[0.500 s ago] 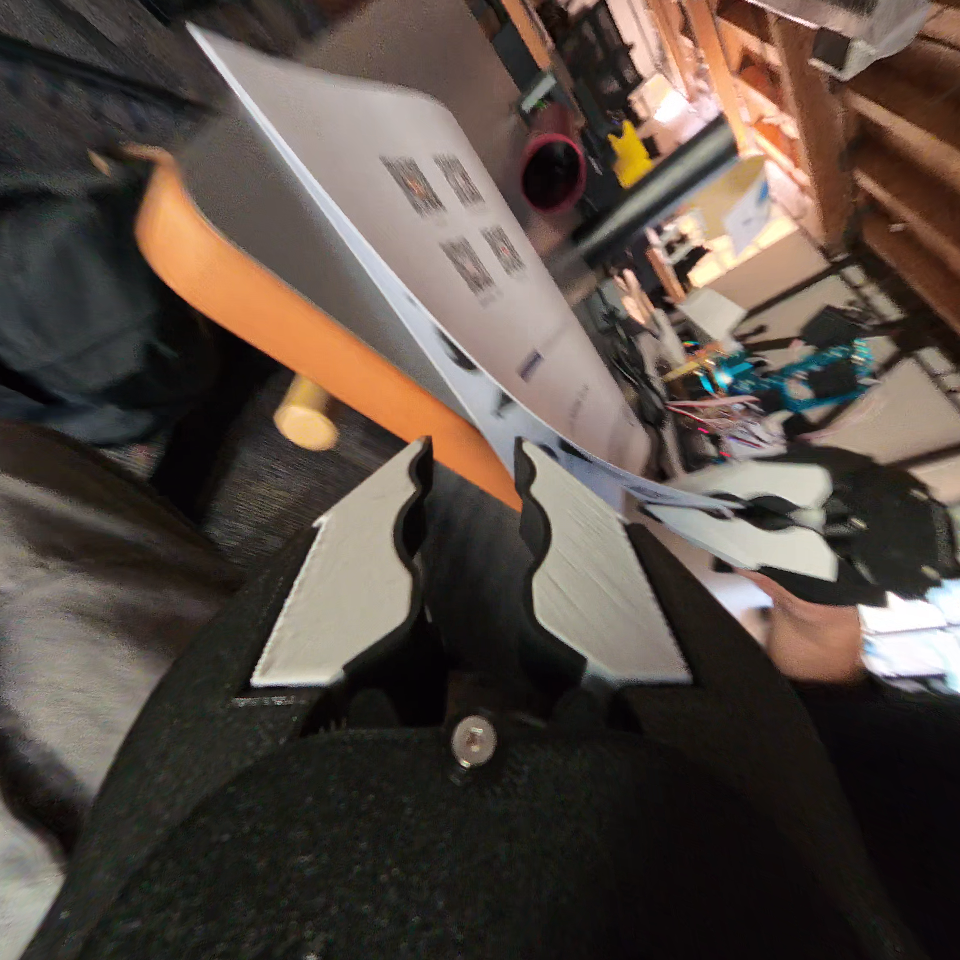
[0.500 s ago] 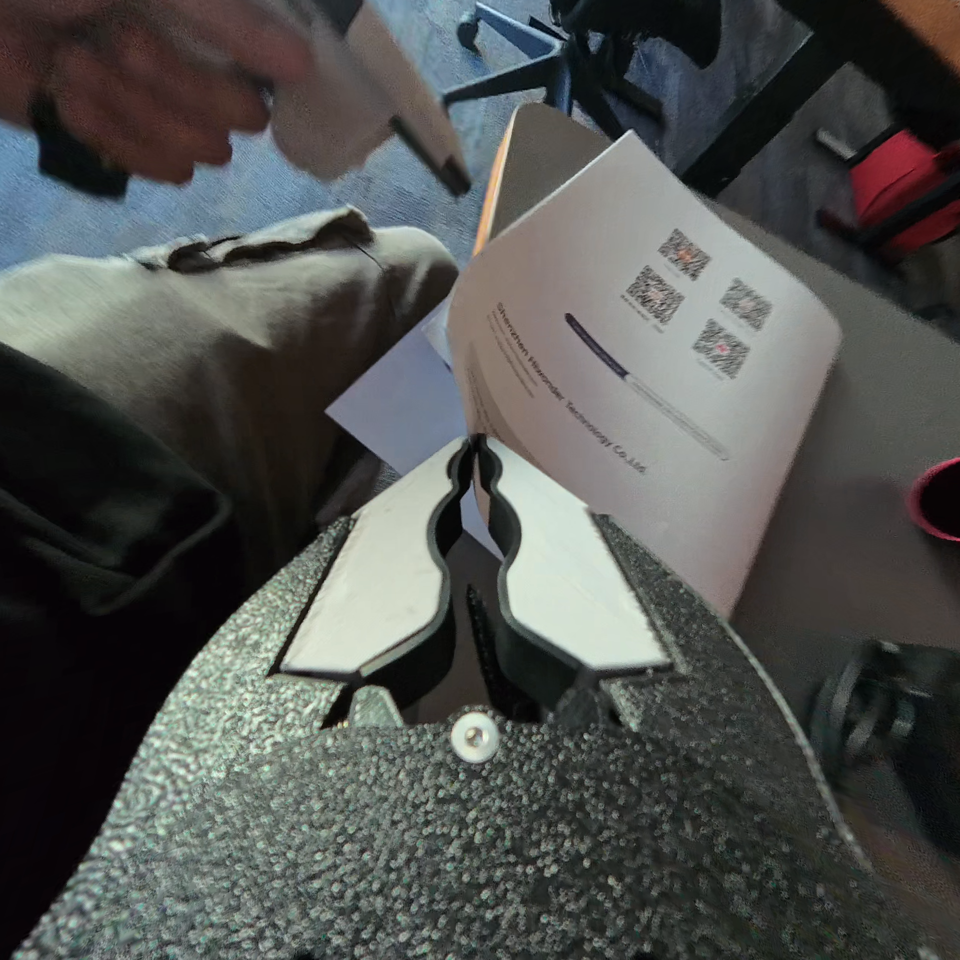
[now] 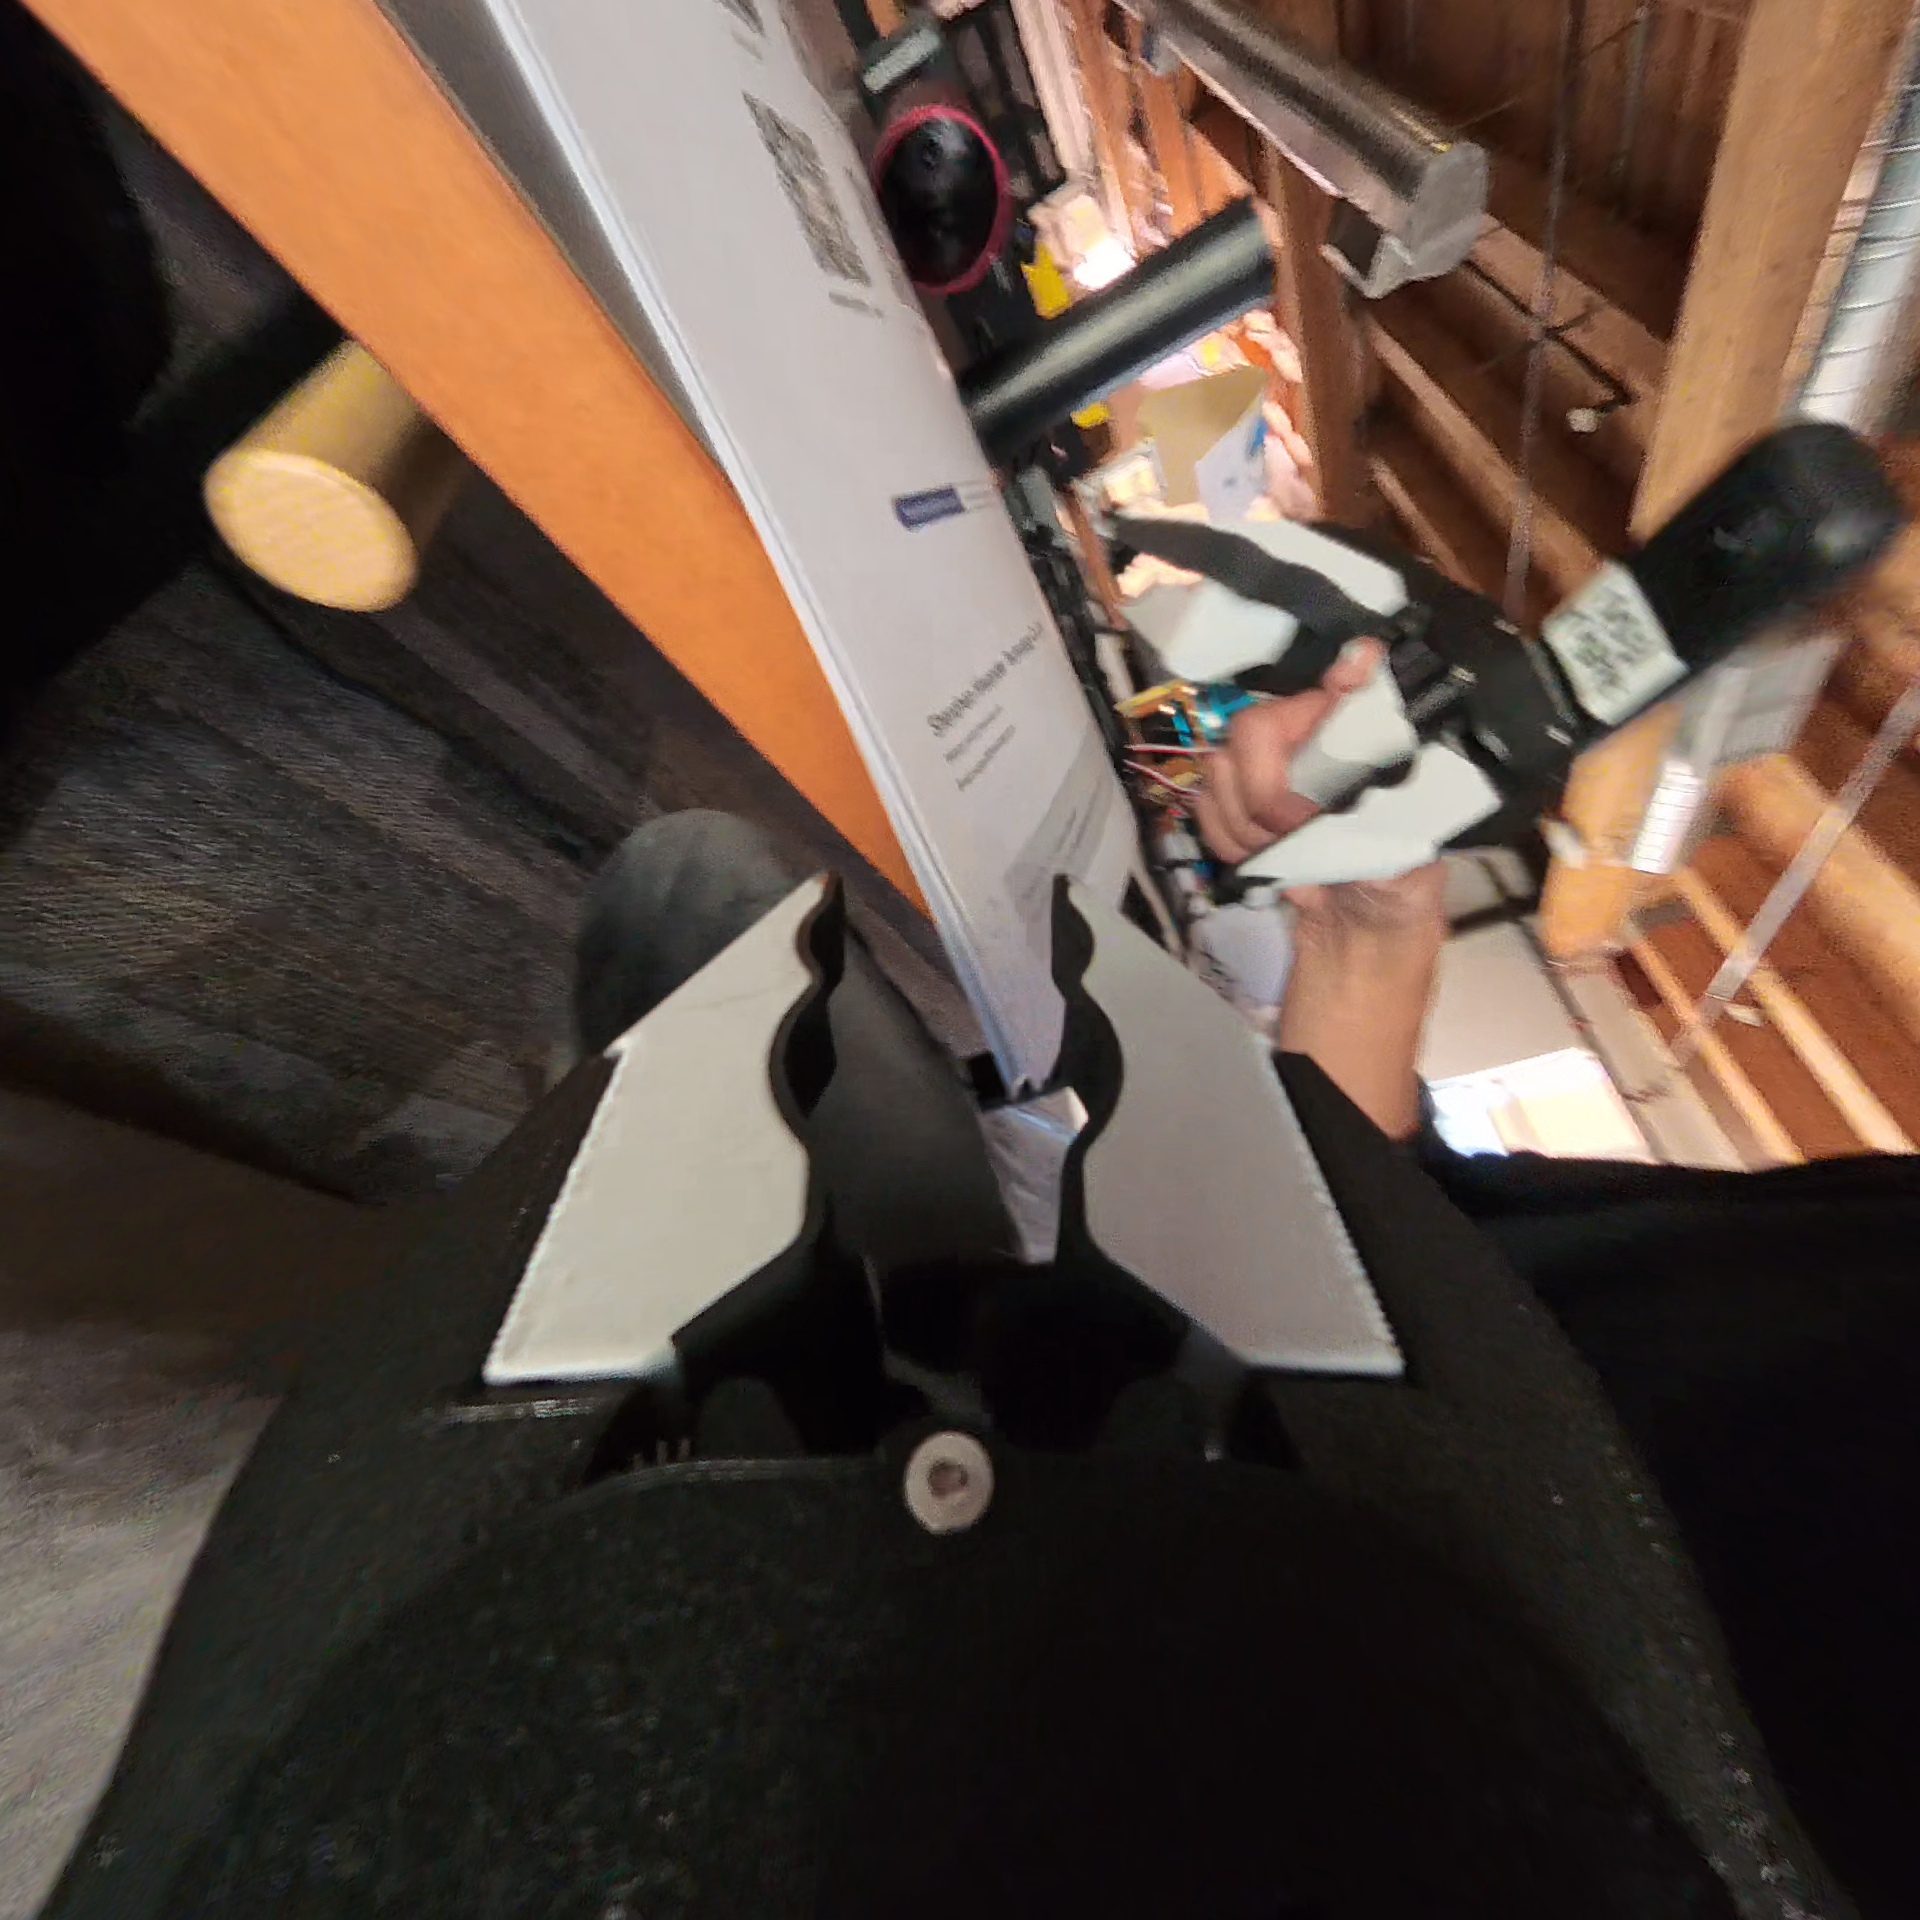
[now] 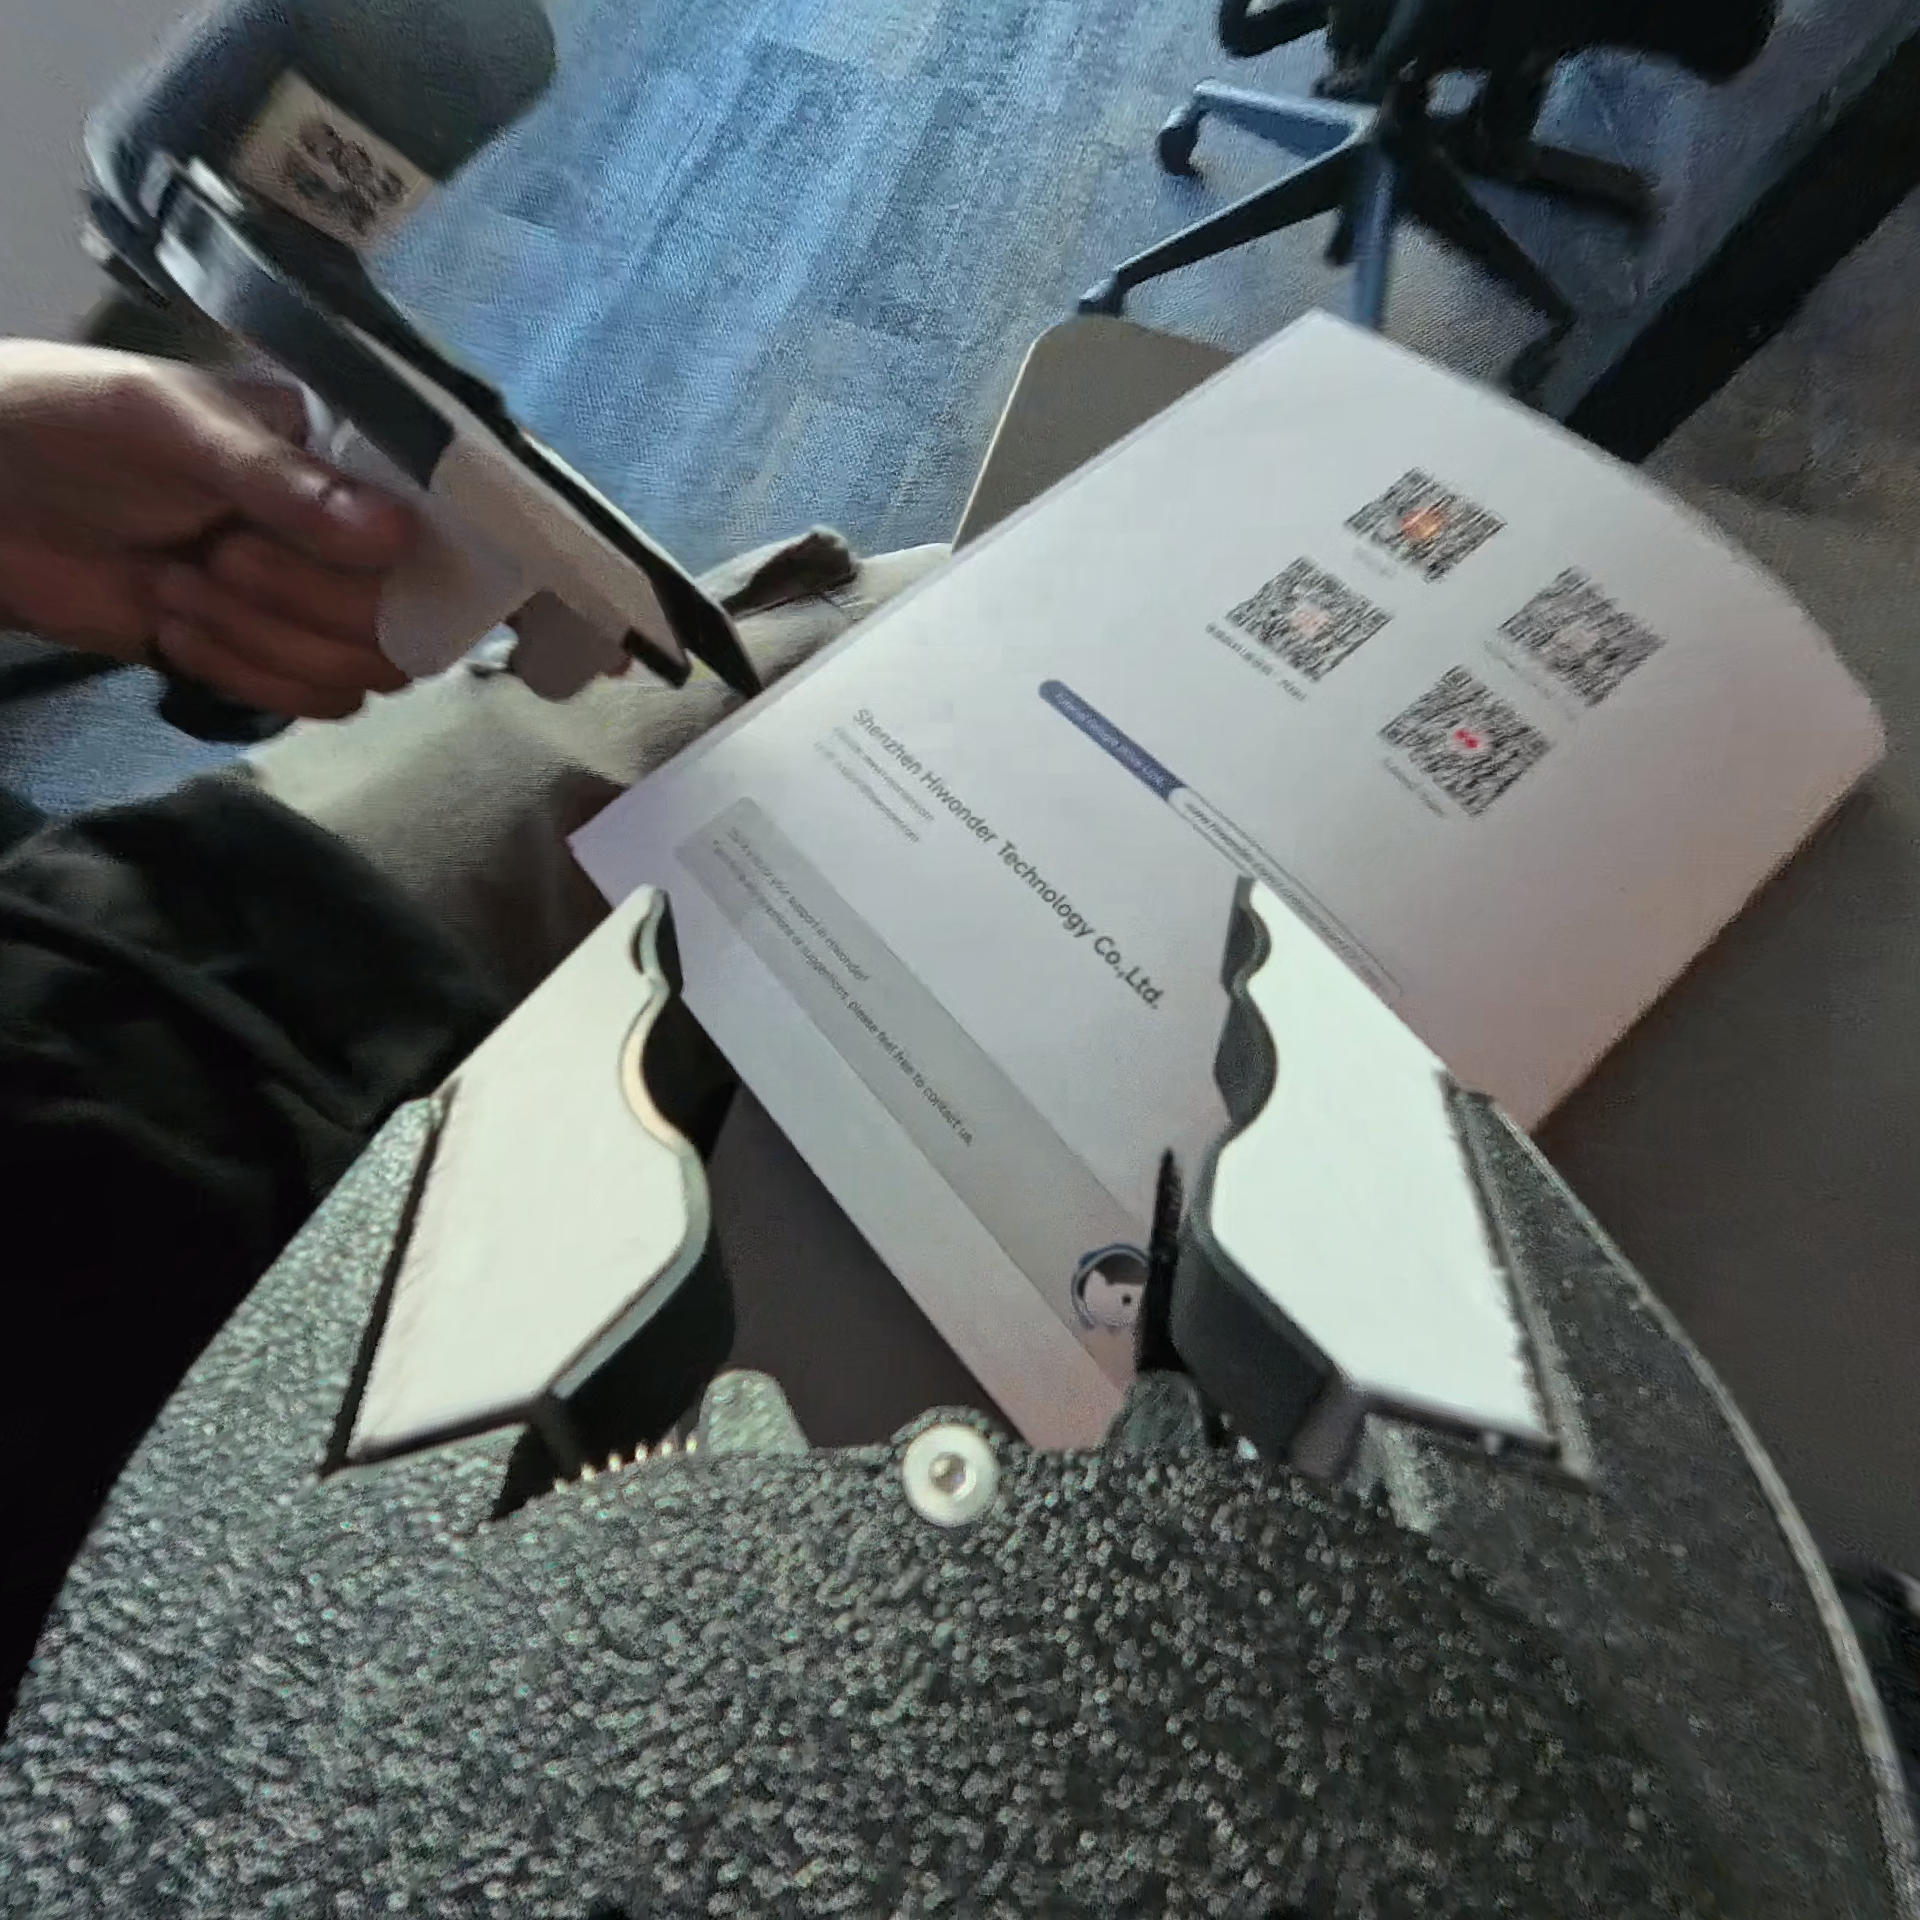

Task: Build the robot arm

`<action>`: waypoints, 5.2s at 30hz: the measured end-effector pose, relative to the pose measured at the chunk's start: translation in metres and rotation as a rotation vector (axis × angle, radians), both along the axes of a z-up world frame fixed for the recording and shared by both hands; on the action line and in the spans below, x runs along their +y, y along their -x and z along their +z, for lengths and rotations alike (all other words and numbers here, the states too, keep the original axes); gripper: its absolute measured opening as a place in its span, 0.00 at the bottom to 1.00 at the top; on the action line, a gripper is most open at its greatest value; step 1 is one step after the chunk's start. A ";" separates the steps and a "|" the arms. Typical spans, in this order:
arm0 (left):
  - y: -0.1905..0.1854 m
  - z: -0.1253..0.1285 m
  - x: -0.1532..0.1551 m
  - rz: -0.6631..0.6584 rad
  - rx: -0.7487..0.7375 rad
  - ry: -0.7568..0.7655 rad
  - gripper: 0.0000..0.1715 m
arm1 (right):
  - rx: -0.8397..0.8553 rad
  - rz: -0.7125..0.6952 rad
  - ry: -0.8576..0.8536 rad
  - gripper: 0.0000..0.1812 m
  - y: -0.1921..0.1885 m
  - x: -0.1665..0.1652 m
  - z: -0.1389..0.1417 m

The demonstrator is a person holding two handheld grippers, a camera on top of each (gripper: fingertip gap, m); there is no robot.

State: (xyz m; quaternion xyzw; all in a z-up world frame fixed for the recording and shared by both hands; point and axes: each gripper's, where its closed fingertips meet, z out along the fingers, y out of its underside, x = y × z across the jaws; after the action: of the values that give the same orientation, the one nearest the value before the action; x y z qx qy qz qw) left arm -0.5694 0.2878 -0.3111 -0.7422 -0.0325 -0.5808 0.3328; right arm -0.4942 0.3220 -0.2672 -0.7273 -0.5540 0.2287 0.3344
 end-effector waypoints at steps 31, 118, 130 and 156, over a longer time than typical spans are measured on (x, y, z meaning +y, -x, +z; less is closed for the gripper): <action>-0.078 0.192 0.024 -0.369 -0.214 -0.448 0.06 | 0.585 0.087 0.216 0.50 0.008 -0.013 0.107; -0.182 0.168 -0.013 -0.632 -0.118 -0.718 0.00 | 0.997 -0.127 0.560 0.13 -0.117 -0.042 0.109; -0.186 0.169 -0.007 -0.582 -0.076 -0.671 0.06 | 0.939 -0.194 0.450 0.13 -0.118 -0.037 0.108; -0.182 0.183 -0.018 -0.780 0.058 -0.912 0.00 | 0.886 -0.225 0.360 0.11 -0.140 -0.030 0.130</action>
State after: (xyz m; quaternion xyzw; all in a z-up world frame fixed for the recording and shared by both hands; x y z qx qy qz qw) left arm -0.3878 0.2694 -0.1281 -0.4970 0.5039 -0.5951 0.3807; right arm -0.3544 0.2919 -0.1370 -0.6616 -0.2280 0.5708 0.4295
